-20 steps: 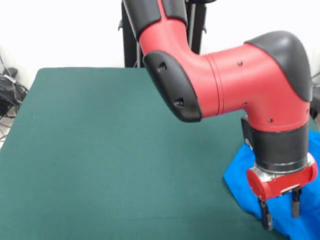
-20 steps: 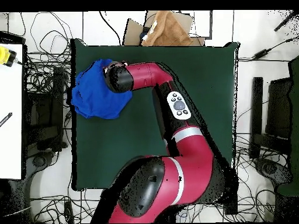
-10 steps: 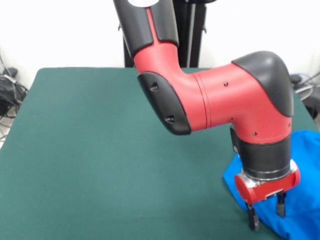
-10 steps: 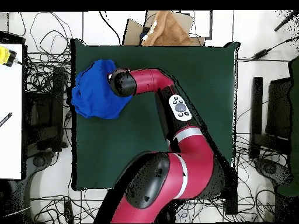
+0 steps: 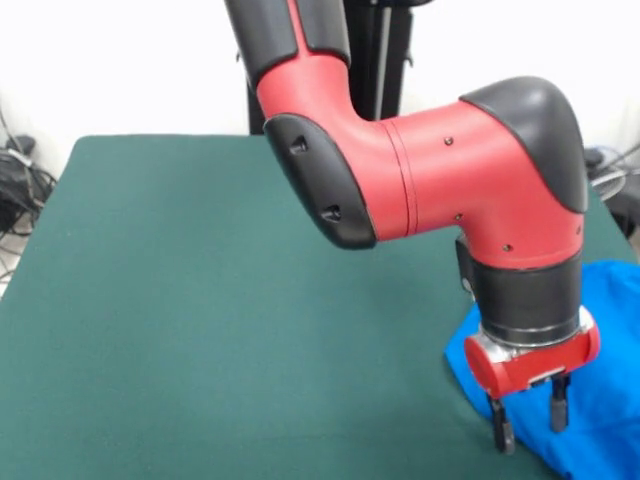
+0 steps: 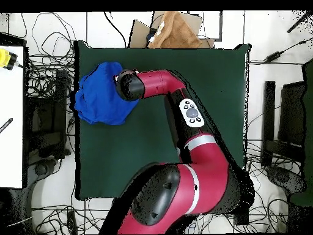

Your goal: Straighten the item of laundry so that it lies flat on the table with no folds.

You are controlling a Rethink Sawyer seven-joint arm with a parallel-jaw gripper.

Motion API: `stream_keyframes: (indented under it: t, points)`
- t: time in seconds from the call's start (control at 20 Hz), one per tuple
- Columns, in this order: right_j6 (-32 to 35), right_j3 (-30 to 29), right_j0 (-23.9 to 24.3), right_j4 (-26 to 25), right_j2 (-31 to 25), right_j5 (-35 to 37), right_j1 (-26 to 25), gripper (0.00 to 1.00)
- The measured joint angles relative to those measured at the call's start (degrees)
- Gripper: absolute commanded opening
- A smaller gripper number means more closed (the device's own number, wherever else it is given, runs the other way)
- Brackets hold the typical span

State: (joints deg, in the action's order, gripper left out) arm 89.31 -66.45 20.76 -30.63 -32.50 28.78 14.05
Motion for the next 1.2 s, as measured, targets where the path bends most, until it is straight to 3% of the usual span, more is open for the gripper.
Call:
stream_keyframes:
  t: [0.35,0.4,1.2]
  points:
    - [0.0,1.39,-2.03,-0.01,1.46,0.0,0.1,1.0]
    - [0.0,2.19,-2.96,0.0,1.54,0.0,0.0,0.0]
    - [0.0,8.27,-6.63,-0.01,1.54,3.28,-2.45,0.0]
